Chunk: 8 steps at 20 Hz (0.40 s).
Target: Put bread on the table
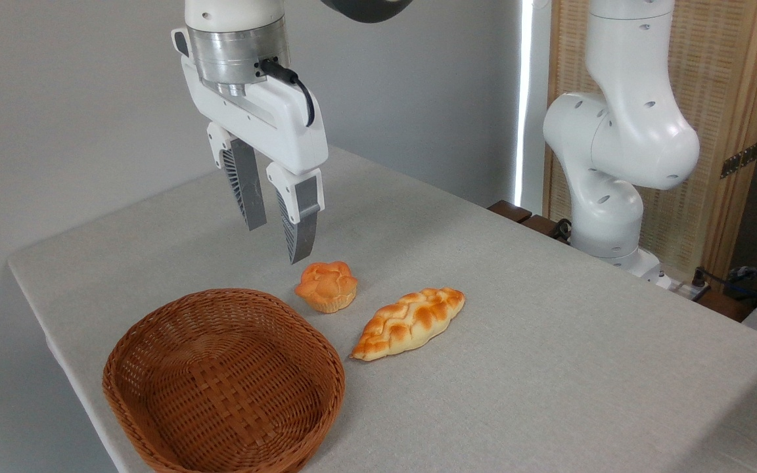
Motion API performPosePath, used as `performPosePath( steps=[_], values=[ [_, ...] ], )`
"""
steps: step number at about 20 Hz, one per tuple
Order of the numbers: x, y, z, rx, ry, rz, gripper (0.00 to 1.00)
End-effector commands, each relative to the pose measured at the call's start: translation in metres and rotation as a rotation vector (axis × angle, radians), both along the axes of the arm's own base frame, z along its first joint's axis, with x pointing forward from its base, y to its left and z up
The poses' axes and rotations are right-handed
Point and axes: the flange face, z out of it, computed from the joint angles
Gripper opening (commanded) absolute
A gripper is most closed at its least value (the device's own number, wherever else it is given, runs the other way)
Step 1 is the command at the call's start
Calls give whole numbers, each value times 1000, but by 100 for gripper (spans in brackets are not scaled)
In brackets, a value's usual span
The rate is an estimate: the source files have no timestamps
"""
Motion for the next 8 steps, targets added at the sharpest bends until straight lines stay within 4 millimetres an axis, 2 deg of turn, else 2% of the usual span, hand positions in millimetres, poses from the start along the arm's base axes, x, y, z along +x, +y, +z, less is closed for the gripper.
performPosePath(
  steps=[1,8],
  values=[
    [-6,5,2,14,3,-6,100],
    [-8,8,7,13,-4,0,100]
  ],
)
